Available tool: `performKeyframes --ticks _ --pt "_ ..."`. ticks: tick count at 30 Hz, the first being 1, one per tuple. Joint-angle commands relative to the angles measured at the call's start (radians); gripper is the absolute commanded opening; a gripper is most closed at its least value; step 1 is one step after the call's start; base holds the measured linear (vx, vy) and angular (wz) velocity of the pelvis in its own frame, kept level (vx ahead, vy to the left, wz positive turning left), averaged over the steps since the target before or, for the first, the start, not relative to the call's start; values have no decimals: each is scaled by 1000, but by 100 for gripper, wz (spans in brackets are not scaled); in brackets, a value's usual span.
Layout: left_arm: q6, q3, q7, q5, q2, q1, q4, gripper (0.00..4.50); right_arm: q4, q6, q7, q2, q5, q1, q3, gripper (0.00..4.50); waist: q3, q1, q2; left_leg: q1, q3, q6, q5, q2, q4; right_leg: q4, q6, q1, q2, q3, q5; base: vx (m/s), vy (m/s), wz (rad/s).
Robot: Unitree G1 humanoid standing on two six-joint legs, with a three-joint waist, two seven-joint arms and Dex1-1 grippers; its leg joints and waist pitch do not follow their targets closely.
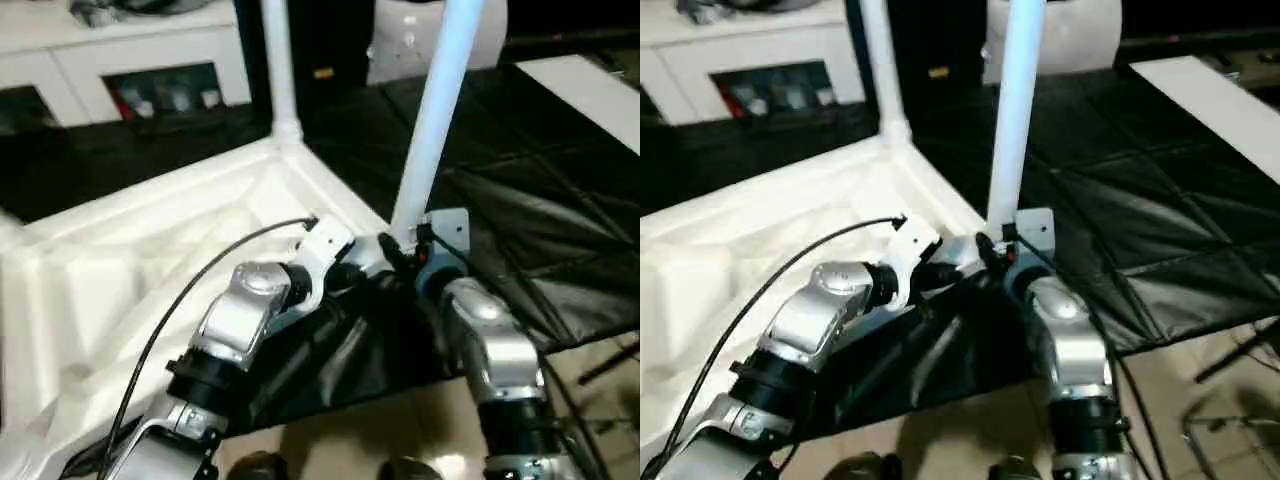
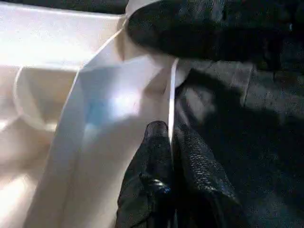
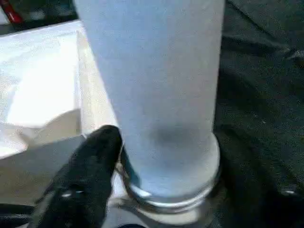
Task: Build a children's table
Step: Rotate leg to tighten
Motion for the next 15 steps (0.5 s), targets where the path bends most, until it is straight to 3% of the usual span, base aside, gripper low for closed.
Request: performKeyframes --ticks 1,3,4,7,10,13,15 --pt "-50 -35 -17 -14 -9 -39 -27 0 15 7 85 51 41 20 128 355 -74 -4 6 4 -33 5 -216 75 -81 -76 -196 45 -56 47 -81 51 5 -5" --pt "-75 -45 -64 -20 26 -33 -33 0 -3 -16 103 24 42 30 120 384 -78 -6 -4 -1 -21 51 -162 67 -70 -76 -233 49 -60 45 34 0 0 0" --pt "-85 -48 -83 -22 42 -31 -34 0 -11 -26 113 15 46 35 116 386 -79 -4 -2 -4 -16 82 -121 64 -65 -73 -258 52 -66 45 82 0 0 0" --pt "-139 -54 -204 -32 137 -19 -36 0 -84 -73 222 -62 91 73 94 421 -80 -1 -1 -4 -8 119 -123 67 -59 -76 -277 53 -70 44 68 0 0 0" --pt "-149 -65 -250 -35 184 -13 -37 0 -109 -88 285 -108 101 87 90 441 -77 5 4 1 -6 106 -170 73 -63 -81 -274 50 -68 45 -18 0 0 0" --pt "-198 -91 -328 -27 248 -6 -33 0 -129 -105 383 -179 125 93 85 446 -75 11 0 8 -3 81 -208 77 -68 -85 -258 47 -66 48 -92 0 0 0" --pt "-240 -116 -390 -20 297 -4 -24 0 -140 -112 467 -239 149 97 82 446 -77 18 1 10 -1 77 -205 79 -67 -82 -254 45 -66 49 -86 0 0 0"
